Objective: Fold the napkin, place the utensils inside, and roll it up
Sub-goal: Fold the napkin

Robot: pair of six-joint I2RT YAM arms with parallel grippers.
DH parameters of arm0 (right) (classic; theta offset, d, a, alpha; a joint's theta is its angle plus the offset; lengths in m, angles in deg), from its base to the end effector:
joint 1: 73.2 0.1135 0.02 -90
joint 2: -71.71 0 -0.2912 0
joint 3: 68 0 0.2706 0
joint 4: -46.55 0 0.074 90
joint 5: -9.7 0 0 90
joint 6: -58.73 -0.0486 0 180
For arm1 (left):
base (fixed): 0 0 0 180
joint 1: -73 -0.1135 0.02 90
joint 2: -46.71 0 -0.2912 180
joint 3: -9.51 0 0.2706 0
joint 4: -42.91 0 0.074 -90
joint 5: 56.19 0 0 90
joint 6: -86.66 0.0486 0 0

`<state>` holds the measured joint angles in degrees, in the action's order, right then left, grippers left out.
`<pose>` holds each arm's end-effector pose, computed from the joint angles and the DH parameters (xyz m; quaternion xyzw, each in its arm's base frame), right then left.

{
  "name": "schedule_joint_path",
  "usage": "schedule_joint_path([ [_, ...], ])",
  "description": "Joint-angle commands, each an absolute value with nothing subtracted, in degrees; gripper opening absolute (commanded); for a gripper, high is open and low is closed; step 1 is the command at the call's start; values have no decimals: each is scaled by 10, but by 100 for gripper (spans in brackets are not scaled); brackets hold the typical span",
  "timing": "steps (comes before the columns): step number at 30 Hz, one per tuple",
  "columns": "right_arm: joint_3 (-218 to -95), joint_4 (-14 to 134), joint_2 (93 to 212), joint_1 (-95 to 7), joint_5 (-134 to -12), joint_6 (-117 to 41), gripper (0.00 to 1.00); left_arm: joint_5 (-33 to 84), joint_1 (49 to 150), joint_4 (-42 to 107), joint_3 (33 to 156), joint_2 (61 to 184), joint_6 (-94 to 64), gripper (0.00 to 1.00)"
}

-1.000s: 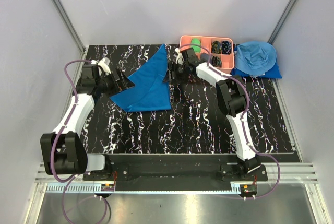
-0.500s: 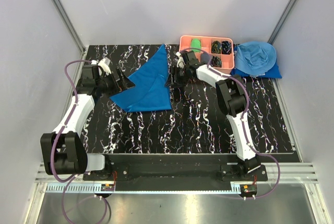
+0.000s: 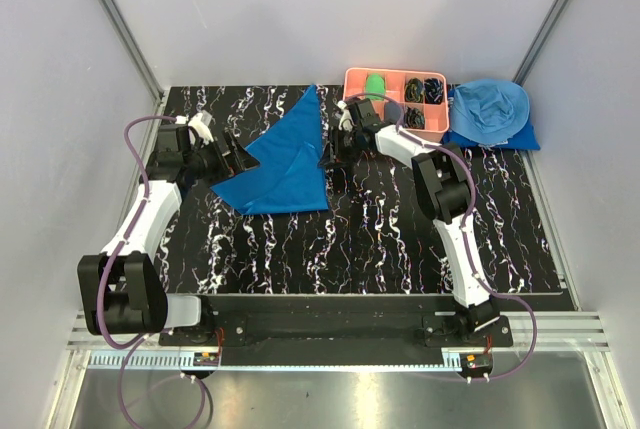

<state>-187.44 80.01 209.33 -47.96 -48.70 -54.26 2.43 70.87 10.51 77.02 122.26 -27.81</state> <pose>0.4991 0.2635 0.1349 -0.1073 0.9069 0.3639 0.1835 0.3039 -0.0140 0.2827 -0.0908 0.8767 -0.3191 0.3483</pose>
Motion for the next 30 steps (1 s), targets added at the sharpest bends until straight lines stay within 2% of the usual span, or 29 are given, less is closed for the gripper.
schedule_joint_path([
  [1,-1872,793,2107,-469,-494,-546,38,6,706,133,770,1214,-283,99],
  [4,-1876,792,2114,-466,-490,-548,35,6,705,133,770,1212,-282,99],
  [7,-1879,793,2119,-462,-492,-552,27,6,705,134,769,1212,-282,99],
  [11,-1871,791,2117,-462,-498,-562,0,6,705,134,770,1211,-282,99],
  [18,-1792,761,2079,-441,-513,-605,0,3,705,135,770,1205,-283,99],
  [24,-1604,516,2008,-378,-542,-774,0,1,705,135,769,1194,-284,99],
  [30,-1549,431,1998,-267,-605,-871,0,0,705,138,769,1179,-283,99],
])
